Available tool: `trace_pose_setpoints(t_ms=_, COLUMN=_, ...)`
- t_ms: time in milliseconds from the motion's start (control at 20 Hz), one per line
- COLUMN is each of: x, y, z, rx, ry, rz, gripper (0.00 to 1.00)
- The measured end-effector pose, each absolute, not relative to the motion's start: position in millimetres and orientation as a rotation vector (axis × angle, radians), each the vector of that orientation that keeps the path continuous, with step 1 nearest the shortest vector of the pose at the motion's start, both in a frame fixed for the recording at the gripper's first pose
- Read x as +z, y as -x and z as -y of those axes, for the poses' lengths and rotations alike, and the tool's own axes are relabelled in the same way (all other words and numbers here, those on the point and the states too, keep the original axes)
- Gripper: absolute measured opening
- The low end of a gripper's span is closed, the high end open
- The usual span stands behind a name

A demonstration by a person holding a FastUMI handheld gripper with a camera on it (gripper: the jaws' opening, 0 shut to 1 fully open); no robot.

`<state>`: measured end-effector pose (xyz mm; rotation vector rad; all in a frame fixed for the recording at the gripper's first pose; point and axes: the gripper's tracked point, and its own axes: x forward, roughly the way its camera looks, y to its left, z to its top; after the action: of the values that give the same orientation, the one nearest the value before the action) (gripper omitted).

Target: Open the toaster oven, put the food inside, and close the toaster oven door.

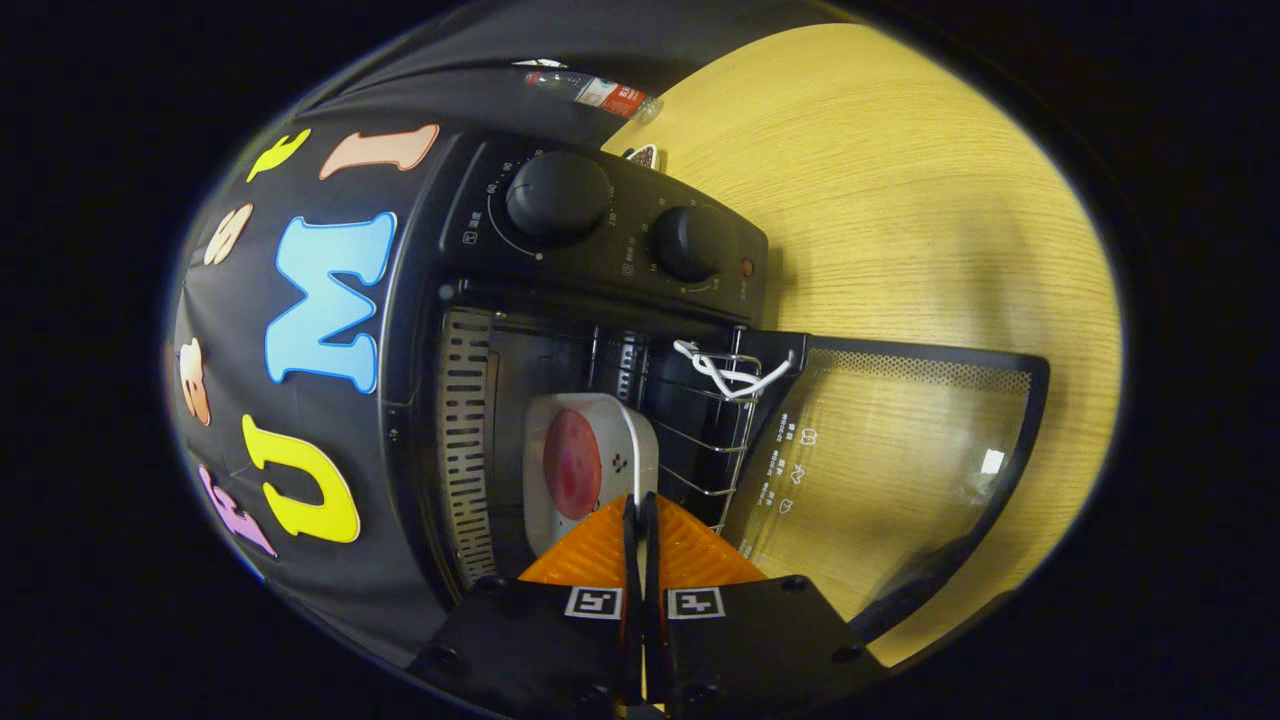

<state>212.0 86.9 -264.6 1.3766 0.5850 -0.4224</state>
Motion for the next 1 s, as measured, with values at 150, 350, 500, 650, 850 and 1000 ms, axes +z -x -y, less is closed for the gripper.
trace_pose_setpoints(t_ms=150, x=-259.4, y=-216.4, z=-89.8, rx=-0.400, ry=-1.377, rz=-0.565, gripper=0.07)
trace_pose_setpoints(t_ms=350, x=-233.8, y=-215.2, z=-99.0, rx=-0.303, ry=-1.382, rz=-0.532, gripper=0.62)
trace_pose_setpoints(t_ms=500, x=-222.4, y=-200.3, z=-107.6, rx=-0.233, ry=-1.301, rz=-0.579, gripper=0.98)
trace_pose_setpoints(t_ms=650, x=-210.5, y=-179.9, z=-114.2, rx=-0.156, ry=-1.206, rz=-0.609, gripper=0.98)
trace_pose_setpoints(t_ms=850, x=-210.9, y=-148.7, z=-114.0, rx=-0.083, ry=-1.041, rz=-0.676, gripper=0.98)
trace_pose_setpoints(t_ms=1000, x=-216.1, y=-125.0, z=-107.2, rx=-0.036, ry=-0.898, rz=-0.700, gripper=0.98)
